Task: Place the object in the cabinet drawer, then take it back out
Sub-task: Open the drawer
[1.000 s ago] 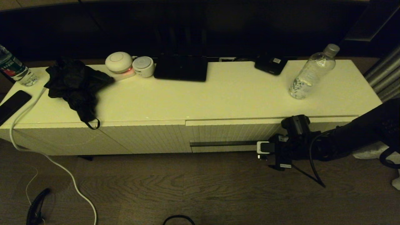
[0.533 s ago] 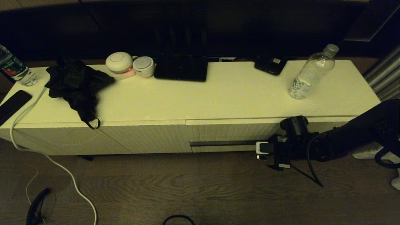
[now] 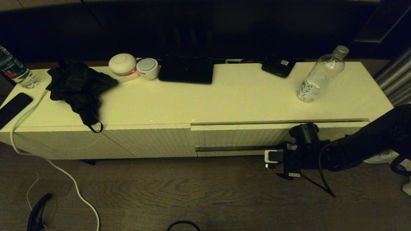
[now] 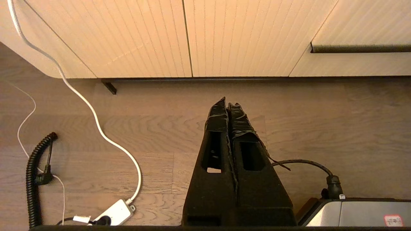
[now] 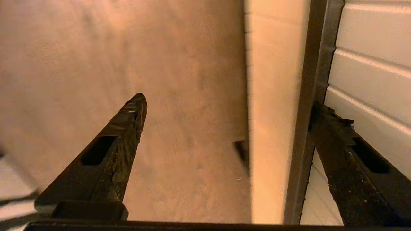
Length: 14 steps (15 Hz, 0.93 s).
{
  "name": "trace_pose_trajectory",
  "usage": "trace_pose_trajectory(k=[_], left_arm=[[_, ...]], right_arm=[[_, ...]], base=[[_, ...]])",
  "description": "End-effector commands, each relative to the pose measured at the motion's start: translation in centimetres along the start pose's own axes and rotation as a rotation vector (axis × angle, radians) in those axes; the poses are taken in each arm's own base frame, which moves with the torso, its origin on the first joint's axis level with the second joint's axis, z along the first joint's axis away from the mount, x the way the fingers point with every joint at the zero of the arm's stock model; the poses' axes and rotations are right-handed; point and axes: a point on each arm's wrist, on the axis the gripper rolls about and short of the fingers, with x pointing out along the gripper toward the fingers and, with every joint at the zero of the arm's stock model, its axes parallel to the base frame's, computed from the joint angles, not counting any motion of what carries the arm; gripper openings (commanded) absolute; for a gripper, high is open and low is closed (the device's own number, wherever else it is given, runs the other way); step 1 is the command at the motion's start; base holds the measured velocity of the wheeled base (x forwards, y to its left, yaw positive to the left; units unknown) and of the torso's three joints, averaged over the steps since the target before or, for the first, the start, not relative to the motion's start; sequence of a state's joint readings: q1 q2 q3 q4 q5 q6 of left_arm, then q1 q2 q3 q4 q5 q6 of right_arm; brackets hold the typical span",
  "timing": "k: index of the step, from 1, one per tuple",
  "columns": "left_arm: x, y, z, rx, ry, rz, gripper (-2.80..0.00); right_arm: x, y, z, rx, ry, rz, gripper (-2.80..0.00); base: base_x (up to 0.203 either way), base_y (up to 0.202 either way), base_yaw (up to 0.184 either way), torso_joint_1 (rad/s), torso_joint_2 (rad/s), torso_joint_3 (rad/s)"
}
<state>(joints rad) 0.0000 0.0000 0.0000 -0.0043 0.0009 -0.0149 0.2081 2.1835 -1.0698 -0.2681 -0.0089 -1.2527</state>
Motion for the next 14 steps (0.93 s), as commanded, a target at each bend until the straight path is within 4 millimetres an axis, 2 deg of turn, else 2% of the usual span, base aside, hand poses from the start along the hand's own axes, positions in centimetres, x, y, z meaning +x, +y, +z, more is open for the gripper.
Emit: trace_pose_trajectory(k=[1,5,8,14], left_arm=[[0.0,0.0,0.0,0.0,0.0,0.001,-2.8],[0.0,0.0,0.0,0.0,0.0,0.001,-2.8],[0.0,0.0,0.0,0.0,0.0,0.001,-2.8],[0.0,0.0,0.0,0.0,-0.002,0.001,-2.8]], right_arm=[[-0.5,1.0,0.0,-0.014,0.003,0.032,0.0],[-2.1,2.5,-0.2,-0.015,0.009,0.066,0.0],[-4.1,4.3,-0.5,-0.014,0.011,0.107,0.0],[-8.6,6.3,-0.5,0.044,-0.008,0.104,0.0]], base=[[0.0,0.0,0.0,0.0,0.0,0.0],[0.0,0.0,0.0,0.0,0.0,0.0],[0.0,0.0,0.0,0.0,0.0,0.0],[0.0,0.0,0.0,0.0,0.0,0.0]])
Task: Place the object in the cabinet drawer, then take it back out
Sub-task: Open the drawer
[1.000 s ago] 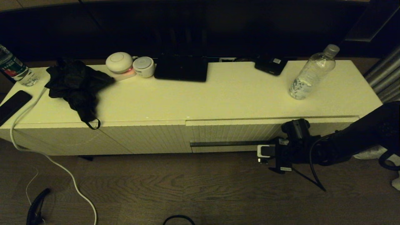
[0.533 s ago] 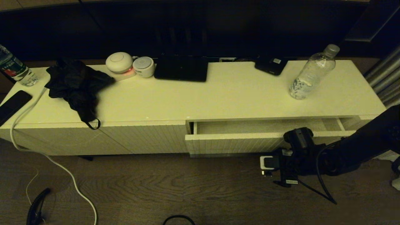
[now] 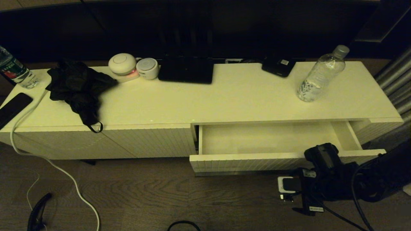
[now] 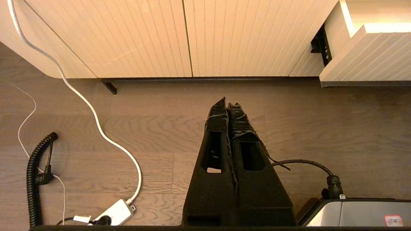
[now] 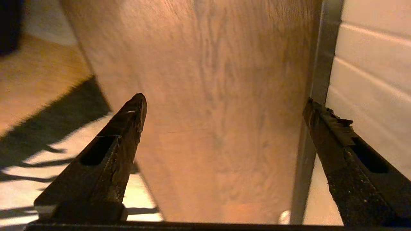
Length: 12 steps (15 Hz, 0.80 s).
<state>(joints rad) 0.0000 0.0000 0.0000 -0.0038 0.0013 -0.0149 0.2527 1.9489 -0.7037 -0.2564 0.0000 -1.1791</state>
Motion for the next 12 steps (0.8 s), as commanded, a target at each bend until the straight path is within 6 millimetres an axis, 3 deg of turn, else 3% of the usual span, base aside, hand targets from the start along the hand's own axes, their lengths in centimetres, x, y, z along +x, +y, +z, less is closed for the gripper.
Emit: trace_pose_trajectory(k=[1,4,8,9,12], left_arm=[[0.0,0.0,0.0,0.0,-0.001,0.0,-2.8],[0.0,0.0,0.0,0.0,-0.001,0.0,-2.8],[0.0,0.0,0.0,0.0,-0.002,0.0,-2.8],[0.0,0.0,0.0,0.0,-0.001,0.0,-2.8],[0.0,0.0,0.0,0.0,-0.002,0.0,-2.8]], right_arm=[[-2.9,0.4,0.4,0.009,-0.035,-0.055,0.0],[-6.5,0.7,0.6,0.011,-0.075,-0.127,0.0],[-13.4,1.8,0.1,0.025,-0.093,-0.169,0.0],[-15.2,2.4,-0.1,0.036,-0.091,-0.162,-2.8],[-20.0,2.0,-0.1,0.137,-0.055,-0.156,-2.8]], base=[[0.0,0.0,0.0,0.0,0.0,0.0],[0.0,0.0,0.0,0.0,0.0,0.0],[0.0,0.0,0.0,0.0,0.0,0.0],[0.0,0.0,0.0,0.0,0.0,0.0],[0.0,0.0,0.0,0.0,0.0,0.0]])
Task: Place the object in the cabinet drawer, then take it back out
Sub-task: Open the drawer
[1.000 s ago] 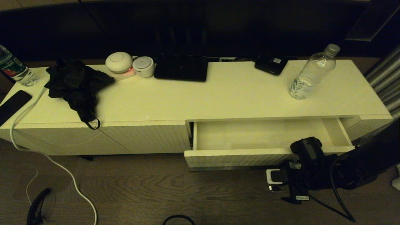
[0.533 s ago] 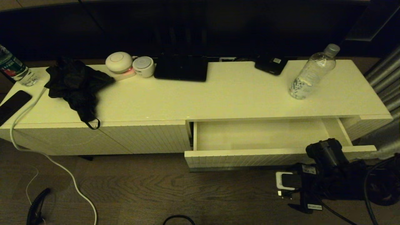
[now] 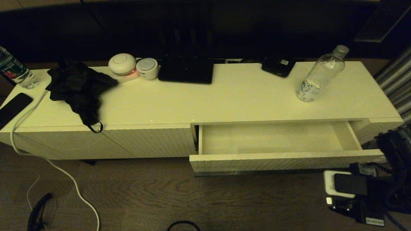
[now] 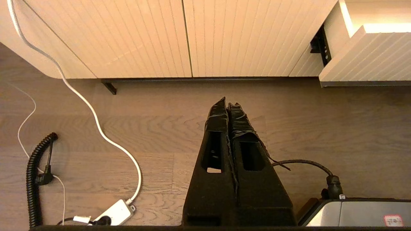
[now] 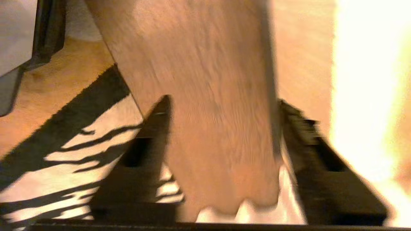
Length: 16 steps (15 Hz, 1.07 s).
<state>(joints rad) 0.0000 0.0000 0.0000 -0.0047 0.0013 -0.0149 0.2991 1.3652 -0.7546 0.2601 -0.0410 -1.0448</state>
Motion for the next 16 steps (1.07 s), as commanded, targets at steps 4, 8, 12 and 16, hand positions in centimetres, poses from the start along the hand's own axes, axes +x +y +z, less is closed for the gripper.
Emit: trace_pose_trajectory(k=[4,8,12,16], left_arm=[[0.0,0.0,0.0,0.0,-0.001,0.0,-2.8],[0.0,0.0,0.0,0.0,-0.001,0.0,-2.8],[0.0,0.0,0.0,0.0,-0.002,0.0,-2.8],[0.0,0.0,0.0,0.0,0.0,0.0,-2.8]], right_arm=[[-7.2,-2.3,1.1,0.263,-0.02,-0.04,-2.8],[-7.9,-3.2,3.0,0.51,-0.049,0.054,-2.8],[-5.0,-5.0,6.7,0.845,-0.017,0.144,-2.8],[-1.2,-6.5,9.1,1.074,0.054,0.154,-2.8]], base=[[0.0,0.0,0.0,0.0,0.0,0.0],[0.0,0.0,0.0,0.0,0.0,0.0],[0.0,0.0,0.0,0.0,0.0,0.0],[0.0,0.0,0.0,0.0,0.0,0.0]])
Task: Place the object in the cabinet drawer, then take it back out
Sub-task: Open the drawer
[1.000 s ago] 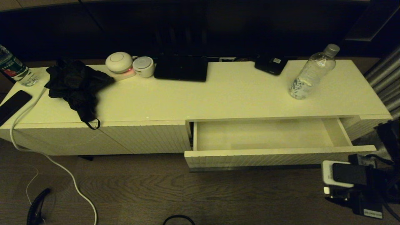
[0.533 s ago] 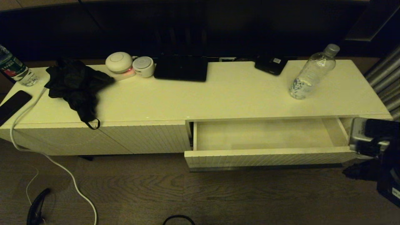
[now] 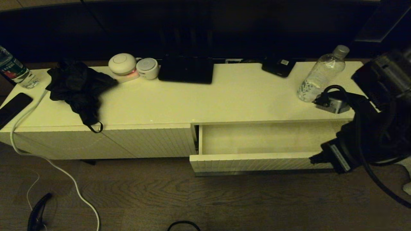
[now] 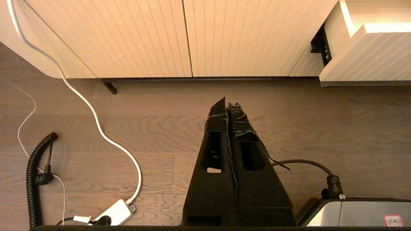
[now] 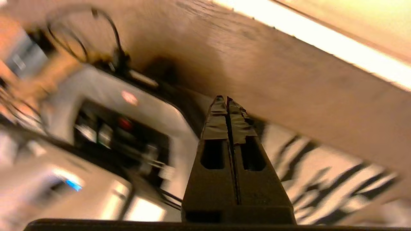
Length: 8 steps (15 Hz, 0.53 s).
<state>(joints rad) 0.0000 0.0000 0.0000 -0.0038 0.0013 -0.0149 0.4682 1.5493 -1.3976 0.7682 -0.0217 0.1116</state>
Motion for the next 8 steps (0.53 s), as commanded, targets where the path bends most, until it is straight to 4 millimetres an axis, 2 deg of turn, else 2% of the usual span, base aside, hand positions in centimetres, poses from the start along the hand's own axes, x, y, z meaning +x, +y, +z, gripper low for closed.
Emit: trace_pose_trajectory(k=[1,5,8], left_arm=[[0.0,0.0,0.0,0.0,-0.002,0.0,-2.8],[0.0,0.0,0.0,0.0,-0.001,0.0,-2.8],[0.0,0.0,0.0,0.0,-0.001,0.0,-2.8]], right_arm=[[3.9,0.3,1.7,0.083,0.065,-0.045,-2.8],[8.1,-0.4,3.3,0.167,0.02,-0.224,-2.8],[9.0,-1.1,3.7,0.179,0.009,-0.277,-2.8]], base=[[0.0,0.0,0.0,0.0,0.0,0.0],[0.0,0.0,0.0,0.0,0.0,0.0],[0.0,0.0,0.0,0.0,0.0,0.0]])
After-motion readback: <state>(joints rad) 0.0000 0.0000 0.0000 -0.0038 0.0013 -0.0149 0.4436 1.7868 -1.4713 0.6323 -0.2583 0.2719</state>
